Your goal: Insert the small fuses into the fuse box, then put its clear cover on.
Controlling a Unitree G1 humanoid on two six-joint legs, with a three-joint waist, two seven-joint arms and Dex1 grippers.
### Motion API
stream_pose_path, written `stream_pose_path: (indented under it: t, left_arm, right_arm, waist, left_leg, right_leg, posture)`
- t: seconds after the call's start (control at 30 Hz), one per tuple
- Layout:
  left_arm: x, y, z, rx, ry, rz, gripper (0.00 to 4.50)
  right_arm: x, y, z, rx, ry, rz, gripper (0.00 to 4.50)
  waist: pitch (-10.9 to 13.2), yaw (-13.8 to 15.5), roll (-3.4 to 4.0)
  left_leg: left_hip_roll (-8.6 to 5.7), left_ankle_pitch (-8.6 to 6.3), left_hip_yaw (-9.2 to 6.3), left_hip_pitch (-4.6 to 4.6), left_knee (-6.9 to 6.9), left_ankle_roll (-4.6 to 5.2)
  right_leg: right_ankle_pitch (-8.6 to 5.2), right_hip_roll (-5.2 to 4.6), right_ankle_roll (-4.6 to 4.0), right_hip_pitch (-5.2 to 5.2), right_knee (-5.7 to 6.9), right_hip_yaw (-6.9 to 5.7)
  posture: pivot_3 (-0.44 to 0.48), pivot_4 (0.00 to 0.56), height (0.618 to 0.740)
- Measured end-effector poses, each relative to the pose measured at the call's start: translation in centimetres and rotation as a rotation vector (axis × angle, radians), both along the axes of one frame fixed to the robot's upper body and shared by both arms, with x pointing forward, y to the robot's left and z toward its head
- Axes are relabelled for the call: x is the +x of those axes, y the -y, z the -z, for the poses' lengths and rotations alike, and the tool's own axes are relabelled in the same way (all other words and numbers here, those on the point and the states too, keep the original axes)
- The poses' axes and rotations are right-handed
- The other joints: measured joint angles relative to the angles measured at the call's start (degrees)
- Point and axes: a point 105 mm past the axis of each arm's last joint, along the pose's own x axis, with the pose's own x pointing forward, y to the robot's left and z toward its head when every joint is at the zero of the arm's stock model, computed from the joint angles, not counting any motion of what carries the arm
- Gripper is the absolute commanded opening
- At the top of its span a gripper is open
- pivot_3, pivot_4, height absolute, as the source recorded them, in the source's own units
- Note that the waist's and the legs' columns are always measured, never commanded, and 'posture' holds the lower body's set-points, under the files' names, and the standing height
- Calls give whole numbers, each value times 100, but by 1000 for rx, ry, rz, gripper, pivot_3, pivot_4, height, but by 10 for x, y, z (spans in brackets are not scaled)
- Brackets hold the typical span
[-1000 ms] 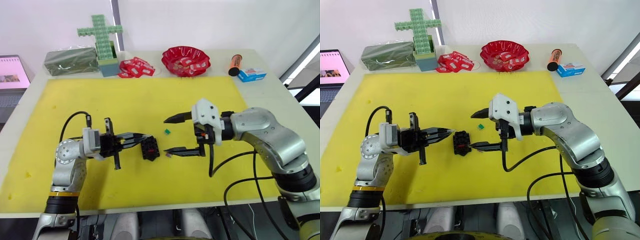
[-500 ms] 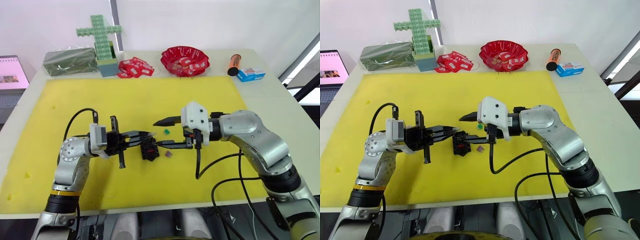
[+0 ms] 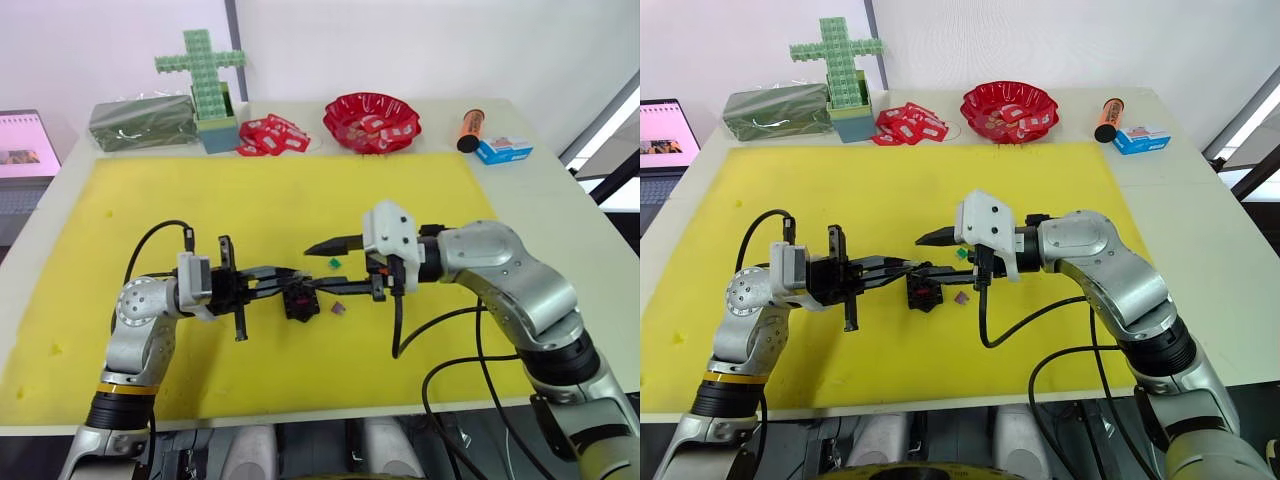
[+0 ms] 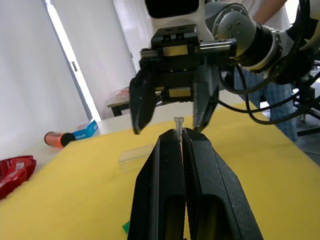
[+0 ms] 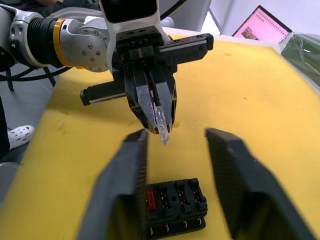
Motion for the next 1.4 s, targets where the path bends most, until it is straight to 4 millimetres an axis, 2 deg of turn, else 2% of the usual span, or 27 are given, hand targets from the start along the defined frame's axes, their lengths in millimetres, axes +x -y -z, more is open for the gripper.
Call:
stream_pose_path:
  t: [0.07,0.1,0.5,0.53,0.67,0.9,0.93,1.17,1.4]
  left_arm:
    - [1,0,0,-2,-3,-4,0]
    - [1,0,0,-3,-3,-5,0]
    - [-2,-1,3,7,30,-7,0]
    - [-2,-1,3,12,44,-12,495]
    - [-2,-1,4,23,49,-18,1759]
    - [-1,-4,7,33,26,-31,4350]
    - [-1,-6,8,41,19,-37,4489]
    - [2,-33,19,119,-94,-162,4489]
    - [5,-25,3,98,-129,-174,4489]
  right_arm:
    - [0,1,2,-1,-10,-2,159]
    - [-1,1,3,-2,-12,-6,27]
    - [-3,2,4,2,-53,-28,27]
    - [-3,2,4,2,-53,-29,0]
    - [-1,5,0,13,-40,-13,0]
    - [-1,5,0,13,-39,-12,0]
    - [-1,5,0,12,-38,-11,0]
    - [4,10,3,-3,-43,8,0]
    - [5,10,5,-11,-43,-4,0]
  waist:
    - [0,-2,0]
    - [0,-4,0]
    - [0,-3,0]
    - [0,-3,0]
    - [0,-1,0]
    - [0,-6,0]
    - [0,-7,0]
    - [2,-11,3]
    - [1,2,2]
  left_leg:
    - [0,0,-1,0,0,0]
    - [0,0,-1,0,0,0]
    - [0,0,-2,0,0,0]
    - [0,0,-1,0,-1,0]
    - [0,0,-1,0,0,0]
    - [0,0,-2,1,-1,0]
    - [0,0,-2,0,-1,0]
    - [4,0,-3,1,-5,0]
    - [2,0,-7,1,-3,0]
  right_leg:
    - [0,0,0,0,0,0]
    - [0,0,0,0,0,0]
    - [0,0,0,0,0,0]
    - [0,0,0,0,0,0]
    - [0,0,0,0,0,-1]
    - [0,0,0,0,0,-1]
    - [0,0,0,0,0,-1]
    - [-1,0,-2,-3,0,-1]
    - [-1,-1,-2,4,-1,-4]
  posture:
    - [0,150,740]
    - [0,150,740]
    - [0,150,740]
    - [0,150,740]
    - [0,150,740]
    - [0,150,740]
    - [0,150,740]
    - [0,150,740]
    - [0,150,740]
